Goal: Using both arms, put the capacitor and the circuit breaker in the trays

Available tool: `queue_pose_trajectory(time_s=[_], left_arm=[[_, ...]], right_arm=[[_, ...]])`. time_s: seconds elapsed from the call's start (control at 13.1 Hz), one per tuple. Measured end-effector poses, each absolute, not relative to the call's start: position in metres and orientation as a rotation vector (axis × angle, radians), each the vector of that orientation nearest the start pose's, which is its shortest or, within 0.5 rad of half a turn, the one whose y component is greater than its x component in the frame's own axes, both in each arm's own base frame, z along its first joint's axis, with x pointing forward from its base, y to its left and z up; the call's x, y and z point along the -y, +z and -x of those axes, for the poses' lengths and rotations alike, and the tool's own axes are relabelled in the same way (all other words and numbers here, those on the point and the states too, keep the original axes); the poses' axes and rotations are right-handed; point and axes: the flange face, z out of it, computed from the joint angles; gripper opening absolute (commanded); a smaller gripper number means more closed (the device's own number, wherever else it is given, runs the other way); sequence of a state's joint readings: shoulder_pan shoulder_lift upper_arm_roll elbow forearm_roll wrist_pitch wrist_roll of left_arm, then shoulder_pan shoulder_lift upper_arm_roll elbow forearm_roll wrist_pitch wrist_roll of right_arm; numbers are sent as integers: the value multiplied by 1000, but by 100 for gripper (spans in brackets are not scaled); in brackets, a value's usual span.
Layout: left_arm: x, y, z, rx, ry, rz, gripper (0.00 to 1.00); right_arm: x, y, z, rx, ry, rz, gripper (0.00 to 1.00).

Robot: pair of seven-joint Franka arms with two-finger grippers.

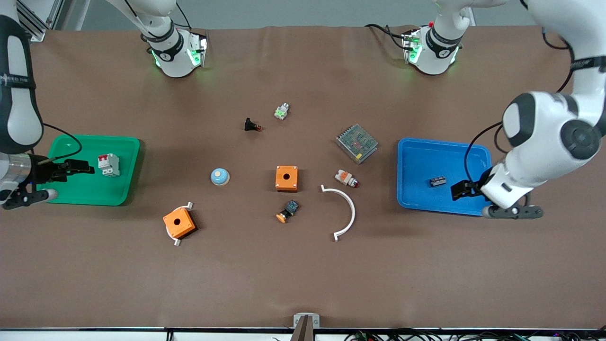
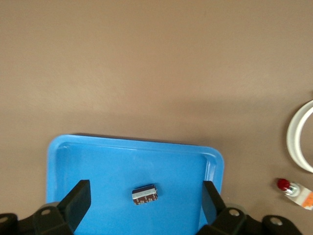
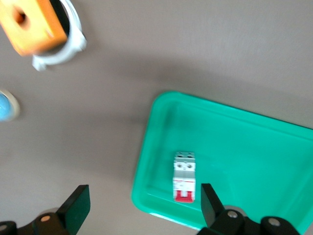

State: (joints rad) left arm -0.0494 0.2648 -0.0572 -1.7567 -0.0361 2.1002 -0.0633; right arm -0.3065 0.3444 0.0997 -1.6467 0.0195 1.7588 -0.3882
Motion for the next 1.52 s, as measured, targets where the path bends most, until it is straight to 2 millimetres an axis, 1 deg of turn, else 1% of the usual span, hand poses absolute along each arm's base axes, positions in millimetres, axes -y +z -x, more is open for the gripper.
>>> queue_pose_trajectory(time_s=[0.08,0.23,0.3,0.38,0.46,0.61,0.76,0.91,0.99,1.07,1.14,1.22,1.3,1.37,1.45,1.52], left_arm=[[66,447,-631,-41,-123,3187,100],[59,488,-623,-65,-152,3137,100],[56,505,-620,-79,-185,3105,100],[55,520,-618,-88,-216,3086,100],[56,533,-616,-90,-230,3081,100],[54,554,-612,-87,-185,3079,100],[53,579,-607,-83,-189,3077,100],[51,605,-600,-75,-200,3075,100],[51,617,-596,-71,-208,3075,100],[50,627,-593,-68,-204,3075,100],[47,635,-589,-60,-183,3074,100],[40,640,-586,-43,-161,3074,100],[28,645,-582,-34,-148,3073,100],[18,648,-578,-34,-138,3073,100],[12,650,-574,-31,-135,3074,100],[12,648,-571,-33,-129,3074,100]], right_arm=[[106,418,-624,190,319,3015,100],[51,452,-635,54,323,3050,100],[29,470,-636,-2,294,3067,100],[15,491,-634,-38,252,3079,100],[6,515,-628,-56,203,3089,100],[0,563,-607,-51,131,3101,100],[1,600,-589,-56,67,3113,100],[12,633,-585,-84,-36,3118,100],[20,643,-584,-103,-68,3117,100],[24,645,-584,-112,-68,3117,100],[24,643,-581,-112,-27,3118,100],[23,638,-578,-107,28,3118,100],[21,633,-576,-103,65,3117,100],[21,629,-574,-103,82,3117,100],[20,626,-569,-104,84,3119,100],[19,624,-561,-105,60,3123,100]])
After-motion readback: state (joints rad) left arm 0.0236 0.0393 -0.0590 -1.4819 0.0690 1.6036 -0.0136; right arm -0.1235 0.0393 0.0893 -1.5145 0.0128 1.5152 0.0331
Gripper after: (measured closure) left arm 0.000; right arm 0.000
